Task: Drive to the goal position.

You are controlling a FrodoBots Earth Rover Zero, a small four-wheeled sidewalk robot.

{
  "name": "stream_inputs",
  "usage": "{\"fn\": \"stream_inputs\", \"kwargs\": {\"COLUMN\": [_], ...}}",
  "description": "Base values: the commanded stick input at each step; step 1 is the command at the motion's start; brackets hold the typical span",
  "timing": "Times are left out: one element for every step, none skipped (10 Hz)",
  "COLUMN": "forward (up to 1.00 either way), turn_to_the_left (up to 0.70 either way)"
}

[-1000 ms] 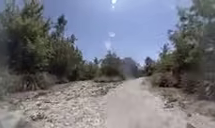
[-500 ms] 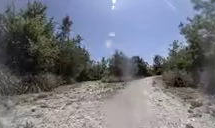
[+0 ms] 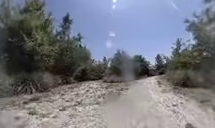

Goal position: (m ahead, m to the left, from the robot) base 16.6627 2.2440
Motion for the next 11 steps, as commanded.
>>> {"fn": "stream_inputs", "kwargs": {"forward": [0.70, 0.70, 0.70, 0.70, 0.70, 0.70, 0.70, 0.70, 0.70, 0.70, 0.70], "turn_to_the_left": [0.03, 0.13, 0.14, 0.06, 0.00, 0.00, 0.00, 0.00, 0.10, 0.14, 0.14]}}
